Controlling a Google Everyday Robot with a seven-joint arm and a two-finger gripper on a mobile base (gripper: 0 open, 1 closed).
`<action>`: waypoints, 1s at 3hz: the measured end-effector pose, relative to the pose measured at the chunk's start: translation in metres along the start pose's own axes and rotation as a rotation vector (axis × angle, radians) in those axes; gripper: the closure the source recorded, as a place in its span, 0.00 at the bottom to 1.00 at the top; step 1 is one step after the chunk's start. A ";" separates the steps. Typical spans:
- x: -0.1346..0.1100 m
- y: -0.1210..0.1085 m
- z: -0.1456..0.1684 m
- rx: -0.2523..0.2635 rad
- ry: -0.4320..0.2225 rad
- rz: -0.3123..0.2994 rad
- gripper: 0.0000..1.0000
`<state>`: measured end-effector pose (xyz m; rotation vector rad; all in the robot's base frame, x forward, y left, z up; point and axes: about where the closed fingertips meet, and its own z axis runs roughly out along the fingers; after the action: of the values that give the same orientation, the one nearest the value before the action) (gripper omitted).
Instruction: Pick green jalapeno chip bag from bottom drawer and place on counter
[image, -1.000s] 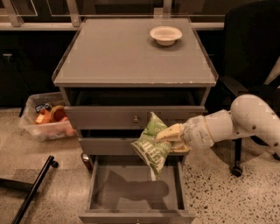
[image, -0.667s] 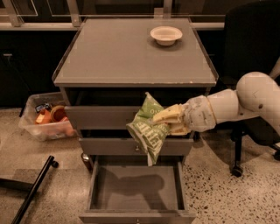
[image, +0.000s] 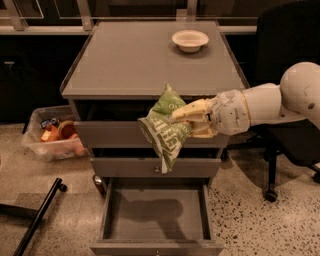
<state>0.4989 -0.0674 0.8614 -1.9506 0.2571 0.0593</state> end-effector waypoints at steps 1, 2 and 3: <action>0.004 -0.008 -0.011 0.017 0.051 -0.007 1.00; 0.041 -0.031 -0.029 0.035 0.163 -0.012 1.00; 0.088 -0.066 -0.053 0.087 0.295 -0.011 1.00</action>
Offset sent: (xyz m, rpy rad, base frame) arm 0.1040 -0.0515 0.0763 0.0036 -0.1598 -0.3074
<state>0.5941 -0.1056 0.9273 -1.8703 0.4359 -0.2449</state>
